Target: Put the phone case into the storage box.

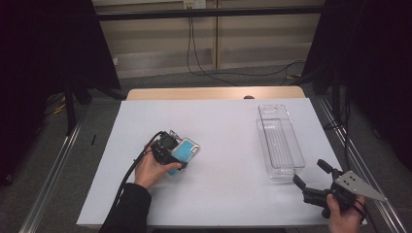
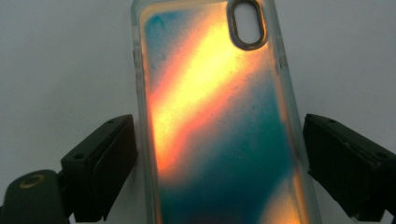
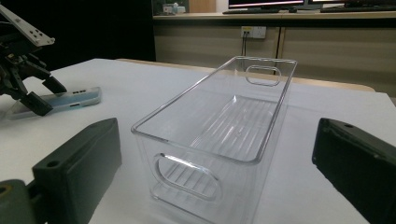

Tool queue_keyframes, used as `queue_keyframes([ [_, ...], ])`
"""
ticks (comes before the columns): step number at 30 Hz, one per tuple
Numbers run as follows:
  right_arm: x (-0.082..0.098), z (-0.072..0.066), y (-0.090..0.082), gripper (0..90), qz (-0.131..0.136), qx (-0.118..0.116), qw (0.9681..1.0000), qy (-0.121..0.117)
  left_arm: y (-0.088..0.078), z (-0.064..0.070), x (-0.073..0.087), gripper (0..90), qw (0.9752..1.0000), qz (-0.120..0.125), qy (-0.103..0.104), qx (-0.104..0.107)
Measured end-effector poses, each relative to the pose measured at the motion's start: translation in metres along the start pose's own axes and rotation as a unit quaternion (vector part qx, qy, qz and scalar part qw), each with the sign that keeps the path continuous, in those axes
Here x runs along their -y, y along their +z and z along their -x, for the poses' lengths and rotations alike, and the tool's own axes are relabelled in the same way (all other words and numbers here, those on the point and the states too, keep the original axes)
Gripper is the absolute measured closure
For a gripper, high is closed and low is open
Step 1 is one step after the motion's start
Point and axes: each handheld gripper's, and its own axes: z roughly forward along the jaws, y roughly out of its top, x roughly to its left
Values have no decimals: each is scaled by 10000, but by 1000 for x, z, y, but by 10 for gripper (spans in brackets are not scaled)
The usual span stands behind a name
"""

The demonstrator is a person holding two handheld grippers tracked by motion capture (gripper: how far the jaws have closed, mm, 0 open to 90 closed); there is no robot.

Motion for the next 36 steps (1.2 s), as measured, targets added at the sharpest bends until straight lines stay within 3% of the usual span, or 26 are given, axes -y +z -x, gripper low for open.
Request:
queue_keyframes([
  [10,0,0,0,10,5,-2,10000,-1,1,0,1,104,10000,-16,21,-4],
  [36,0,0,0,10,0,3,10000,-5,-2,6,0,170,9998,-4,-169,-135],
])
